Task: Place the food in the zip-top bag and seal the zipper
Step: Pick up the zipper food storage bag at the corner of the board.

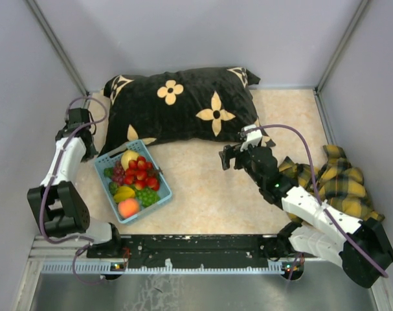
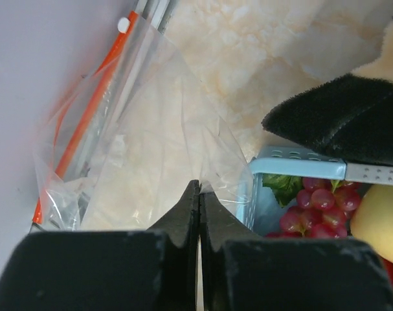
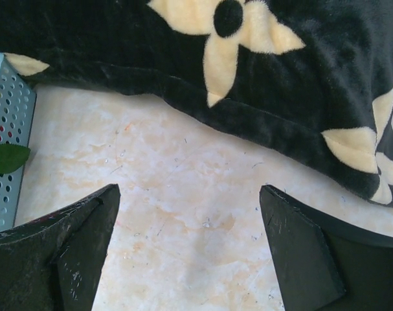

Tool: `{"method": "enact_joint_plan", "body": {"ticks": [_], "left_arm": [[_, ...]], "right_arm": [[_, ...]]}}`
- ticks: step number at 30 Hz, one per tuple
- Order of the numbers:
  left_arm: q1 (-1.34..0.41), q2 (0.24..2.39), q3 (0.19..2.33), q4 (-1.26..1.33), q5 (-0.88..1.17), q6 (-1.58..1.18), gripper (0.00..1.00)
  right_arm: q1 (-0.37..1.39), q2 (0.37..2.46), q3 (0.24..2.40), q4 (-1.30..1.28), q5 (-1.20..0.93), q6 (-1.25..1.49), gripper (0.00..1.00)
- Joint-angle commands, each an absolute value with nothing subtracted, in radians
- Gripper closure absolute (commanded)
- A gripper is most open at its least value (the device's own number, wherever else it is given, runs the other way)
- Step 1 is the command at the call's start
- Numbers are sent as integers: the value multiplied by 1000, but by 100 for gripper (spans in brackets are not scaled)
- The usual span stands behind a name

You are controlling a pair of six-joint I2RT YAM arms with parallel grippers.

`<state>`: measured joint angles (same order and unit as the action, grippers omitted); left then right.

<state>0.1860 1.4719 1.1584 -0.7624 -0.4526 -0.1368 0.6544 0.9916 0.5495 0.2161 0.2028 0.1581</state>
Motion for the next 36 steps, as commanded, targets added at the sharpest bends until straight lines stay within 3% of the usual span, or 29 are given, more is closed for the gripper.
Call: {"method": "enact_joint_plan", "body": {"ticks": [1,20,30,36], "left_arm": [[190,1358,1162,-748,-420,-143,100],[187,984,1292,-807,298,-189,100],[185,845,1184,-491,692,-441,100],[158,781,1042,-268,763,-632,100]], "right_arm": [[666,976,562,265,226,143,10],[665,983,587,290,115,75,7],[666,937,541,400,5,43,7],[666,958,504,479,-71,87,8]]}}
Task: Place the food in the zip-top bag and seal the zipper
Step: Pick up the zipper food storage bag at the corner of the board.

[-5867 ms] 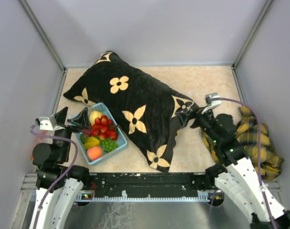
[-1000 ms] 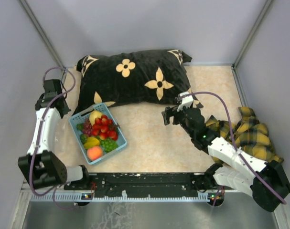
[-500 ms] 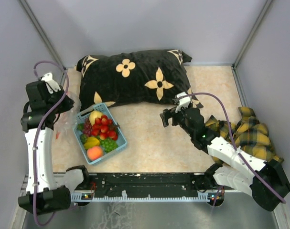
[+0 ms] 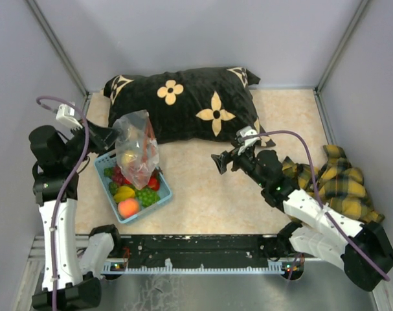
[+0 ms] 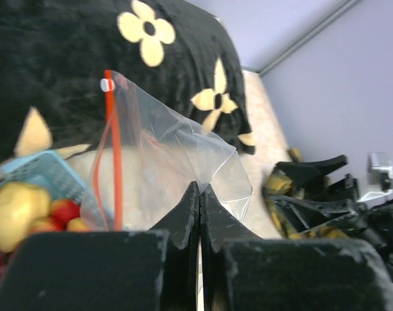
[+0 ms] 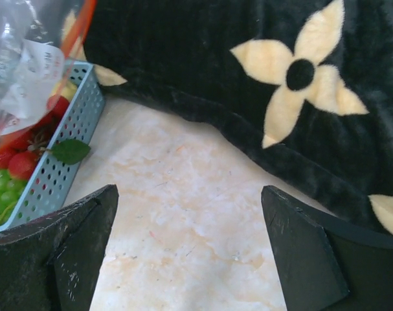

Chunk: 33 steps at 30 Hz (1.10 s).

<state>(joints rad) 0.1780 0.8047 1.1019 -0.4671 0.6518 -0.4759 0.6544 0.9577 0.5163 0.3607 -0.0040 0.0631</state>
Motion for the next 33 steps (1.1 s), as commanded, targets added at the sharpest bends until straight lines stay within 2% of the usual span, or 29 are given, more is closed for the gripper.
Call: {"method": "enact_joint_plan", "body": {"ticks": [1,7,13,19,22,26,29,33], "left_arm": [[148,779,1029,-248,766,-650,100],[57,750,941,-61,733,-796,100],[-158,786,905,73,614,-855,100],[-318,869,911,178,561,-866,100],[-360,905,921,214,556,-868,100],[-405,940,916,241,553,-866,100],[-430,954,906,256,550,-863,100],[-458,970,894,285,547,-870,100]], "right_arm": [[666,964,502,491,-84,103,8],[668,998,460,623,-152,153,9],[670,983,378,802,-188,123,11],[669,963,360,805,-224,107,11],[664,943,354,762,-240,104,6],[604,955,348,722,-366,135,6],[494,978,301,870,-516,263,6],[467,1014,287,959,-602,321,6]]}}
